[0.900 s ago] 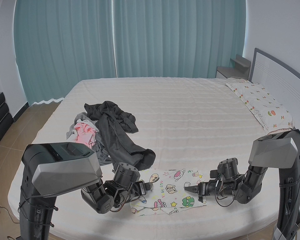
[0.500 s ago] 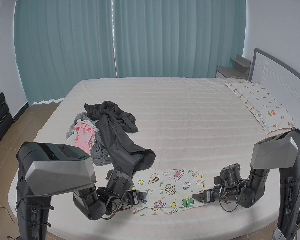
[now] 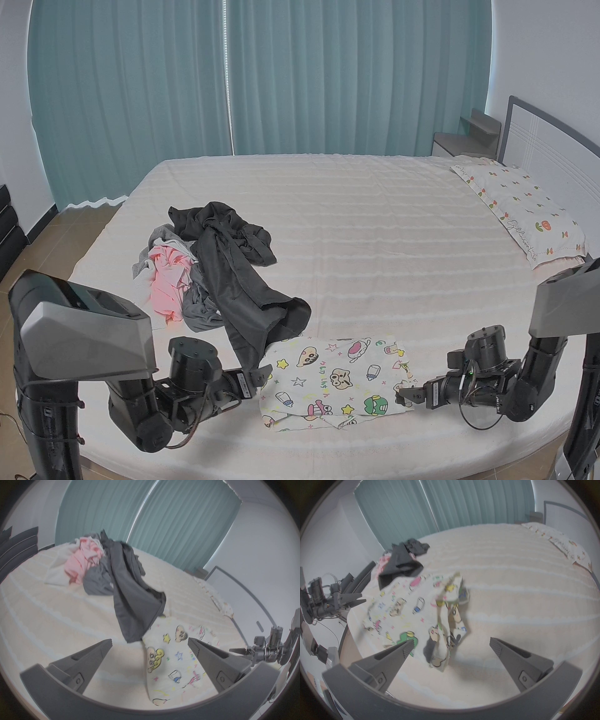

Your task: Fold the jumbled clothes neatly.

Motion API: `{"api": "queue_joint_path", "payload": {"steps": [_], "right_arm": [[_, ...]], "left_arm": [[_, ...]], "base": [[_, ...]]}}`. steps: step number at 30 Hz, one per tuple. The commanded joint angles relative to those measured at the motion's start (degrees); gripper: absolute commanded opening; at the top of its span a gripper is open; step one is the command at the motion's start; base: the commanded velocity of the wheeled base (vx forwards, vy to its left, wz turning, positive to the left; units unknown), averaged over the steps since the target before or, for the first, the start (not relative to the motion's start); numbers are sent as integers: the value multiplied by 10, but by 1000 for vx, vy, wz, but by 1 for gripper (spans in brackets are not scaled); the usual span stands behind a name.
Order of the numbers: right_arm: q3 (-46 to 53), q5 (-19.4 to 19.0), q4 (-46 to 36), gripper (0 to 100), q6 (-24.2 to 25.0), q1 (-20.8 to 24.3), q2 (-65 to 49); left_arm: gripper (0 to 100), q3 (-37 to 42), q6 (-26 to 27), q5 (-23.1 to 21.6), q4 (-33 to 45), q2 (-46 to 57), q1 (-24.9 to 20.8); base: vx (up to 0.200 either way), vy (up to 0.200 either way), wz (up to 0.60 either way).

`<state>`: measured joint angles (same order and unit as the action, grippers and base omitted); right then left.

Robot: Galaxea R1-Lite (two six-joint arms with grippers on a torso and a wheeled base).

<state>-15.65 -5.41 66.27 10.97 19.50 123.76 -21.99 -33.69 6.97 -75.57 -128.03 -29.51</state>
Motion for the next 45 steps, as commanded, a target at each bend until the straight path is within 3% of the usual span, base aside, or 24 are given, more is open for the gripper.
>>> {"api": "queue_joint_path", "payload": {"steps": [1,4,6,8,10,15,18,19,20,21,22,29,34,39,45], "right_arm": [[142,-1,97,100,3,-23,-206],[157,5,106,100,24,-54,-284],[157,15,100,100,81,-74,-353],[157,15,91,100,120,-77,-423],[157,17,54,100,122,-76,-484],[157,13,-112,100,85,-74,-646],[157,8,-243,100,75,-69,-774],[157,8,-243,100,75,-69,-774],[148,8,-315,100,73,-70,-834],[148,8,-315,100,73,-70,-834],[138,9,-384,100,62,-70,-892],[132,9,-578,100,-6,-78,-1067],[133,10,-643,100,-57,-97,-1114],[131,9,-657,100,-113,-133,-1151],[129,24,-662,100,-187,-136,-1180]], "left_arm": [[100,87,18,3,-56,192,37],[100,119,70,23,-56,297,31],[100,135,87,40,-46,372,19],[100,137,108,74,-10,435,3],[100,136,135,113,40,494,-4],[100,130,153,143,155,641,-30],[100,112,161,168,307,757,-29],[100,112,161,168,307,757,-29],[100,100,161,168,373,813,-21],[100,100,161,168,373,813,-21],[100,93,163,170,423,853,-2],[100,92,219,170,511,970,53],[100,92,275,169,555,1024,89],[100,92,318,169,589,1076,128],[100,92,361,169,636,1136,198]], "base": [[0,0,0],[0,0,0],[0,0,0],[0,0,0],[0,0,0],[0,0,0],[0,0,0],[0,0,0],[0,0,0],[0,0,0],[0,0,0],[0,0,0],[0,0,0],[0,0,0],[0,0,0]]}}
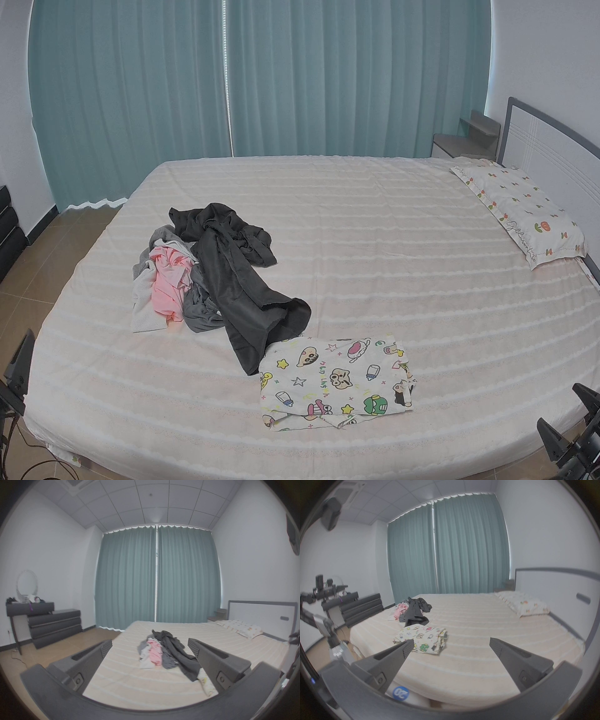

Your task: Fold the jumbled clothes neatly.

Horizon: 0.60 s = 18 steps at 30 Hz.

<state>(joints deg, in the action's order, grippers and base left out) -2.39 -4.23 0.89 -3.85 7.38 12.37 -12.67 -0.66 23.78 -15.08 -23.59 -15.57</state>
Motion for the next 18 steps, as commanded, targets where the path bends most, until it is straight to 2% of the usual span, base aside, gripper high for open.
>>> {"api": "queue_joint_path", "payload": {"steps": [1,3,4,5,6,8,11,13,15,17,18], "right_arm": [[-3,13,-8,100,-40,-15,-67],[-8,20,-7,100,-54,-15,-67],[-6,28,-7,100,-77,-15,-67],[-6,28,-7,100,-77,-15,-67],[2,42,-8,100,-94,-15,-67],[17,64,-7,100,-96,-15,-67],[24,92,2,100,-85,-15,-67],[24,106,19,100,-65,-15,-67],[24,106,25,100,-60,-15,-67],[24,131,19,100,-26,-15,-67],[24,131,19,100,-26,-15,-67]], "left_arm": [[100,-2,31,1,32,94,59],[100,-1,39,1,48,112,75],[100,-2,39,1,80,127,96],[100,-2,39,1,80,127,96],[100,-2,36,-1,122,142,113],[100,-2,36,-2,150,164,115],[100,1,37,-2,168,193,125],[100,3,40,-3,173,220,152],[100,5,41,-4,173,234,154],[100,20,32,-3,156,236,154],[100,20,32,-3,156,236,154]], "base": [[0,0,0],[0,0,0],[0,0,0],[0,0,0],[0,0,0],[0,0,0],[0,0,0],[0,0,0],[0,0,0],[0,0,0],[0,0,0]]}}
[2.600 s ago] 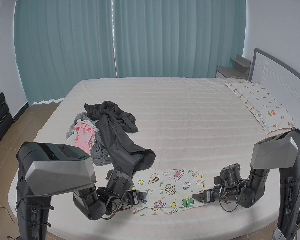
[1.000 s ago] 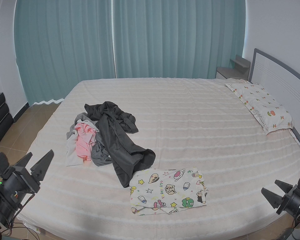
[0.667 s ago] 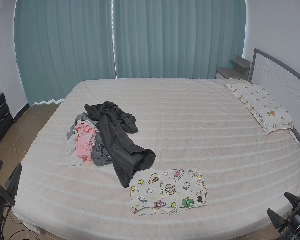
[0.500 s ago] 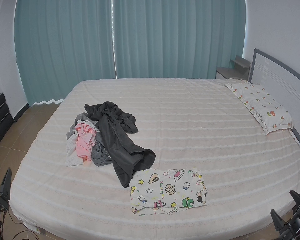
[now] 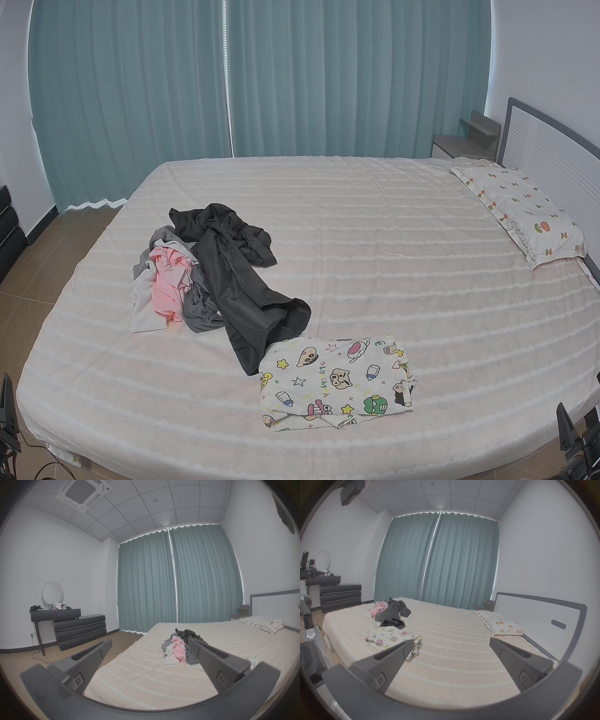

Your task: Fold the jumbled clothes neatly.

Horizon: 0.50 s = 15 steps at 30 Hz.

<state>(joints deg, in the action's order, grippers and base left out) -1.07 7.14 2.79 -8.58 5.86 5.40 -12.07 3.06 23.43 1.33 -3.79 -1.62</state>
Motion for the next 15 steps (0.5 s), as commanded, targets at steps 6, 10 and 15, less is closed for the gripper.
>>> {"api": "queue_joint_path", "payload": {"steps": [6,10,15], "right_arm": [[11,21,-30,100,30,-2,3],[11,20,-29,100,30,-2,3],[11,22,-22,100,31,-2,3]], "left_arm": [[100,121,-20,-1,-153,38,14],[100,121,-18,-15,-182,38,14],[100,121,-18,-114,-193,38,14]], "base": [[0,0,0],[0,0,0],[0,0,0]]}}
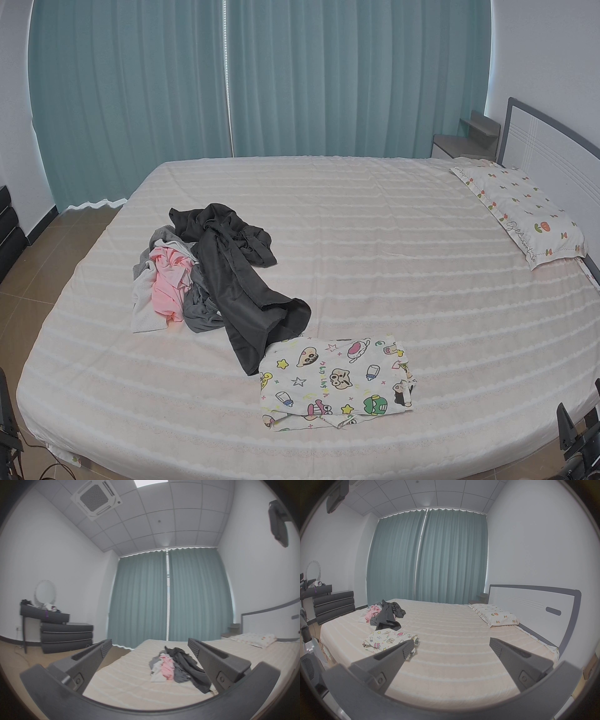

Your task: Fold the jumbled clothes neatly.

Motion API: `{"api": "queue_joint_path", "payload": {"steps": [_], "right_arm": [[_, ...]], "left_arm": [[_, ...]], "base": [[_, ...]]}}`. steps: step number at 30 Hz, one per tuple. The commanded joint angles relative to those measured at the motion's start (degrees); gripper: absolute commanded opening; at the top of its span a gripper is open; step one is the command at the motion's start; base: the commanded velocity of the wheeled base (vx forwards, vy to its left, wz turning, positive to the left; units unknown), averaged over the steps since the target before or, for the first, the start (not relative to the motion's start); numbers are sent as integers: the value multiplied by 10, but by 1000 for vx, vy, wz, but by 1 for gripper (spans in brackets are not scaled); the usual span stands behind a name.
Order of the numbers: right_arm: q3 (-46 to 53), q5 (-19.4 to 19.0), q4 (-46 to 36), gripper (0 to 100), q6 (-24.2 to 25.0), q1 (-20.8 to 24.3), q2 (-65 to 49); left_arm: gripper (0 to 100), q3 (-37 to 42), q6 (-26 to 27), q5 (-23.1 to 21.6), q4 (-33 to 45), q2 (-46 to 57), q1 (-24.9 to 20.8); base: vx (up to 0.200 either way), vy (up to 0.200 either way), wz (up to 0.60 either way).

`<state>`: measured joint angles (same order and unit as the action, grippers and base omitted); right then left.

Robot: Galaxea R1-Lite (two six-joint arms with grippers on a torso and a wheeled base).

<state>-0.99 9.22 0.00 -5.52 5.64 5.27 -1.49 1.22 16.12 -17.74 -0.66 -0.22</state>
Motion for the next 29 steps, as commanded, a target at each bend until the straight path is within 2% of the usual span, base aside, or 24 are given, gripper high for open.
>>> {"api": "queue_joint_path", "payload": {"steps": [1,5,9,19,29], "right_arm": [[10,0,7,100,0,0,4],[10,1,7,100,2,0,4],[10,1,7,100,0,0,4],[10,-1,8,100,-1,0,4],[10,-1,8,100,0,0,4]], "left_arm": [[100,15,0,-49,8,7,0],[100,15,0,-87,70,7,0],[100,15,-1,-92,140,7,0],[100,15,-3,-95,147,7,0],[100,15,-40,-92,154,7,0]], "base": [[0,0,0],[0,0,0],[0,0,0],[0,0,0],[0,0,0]]}}
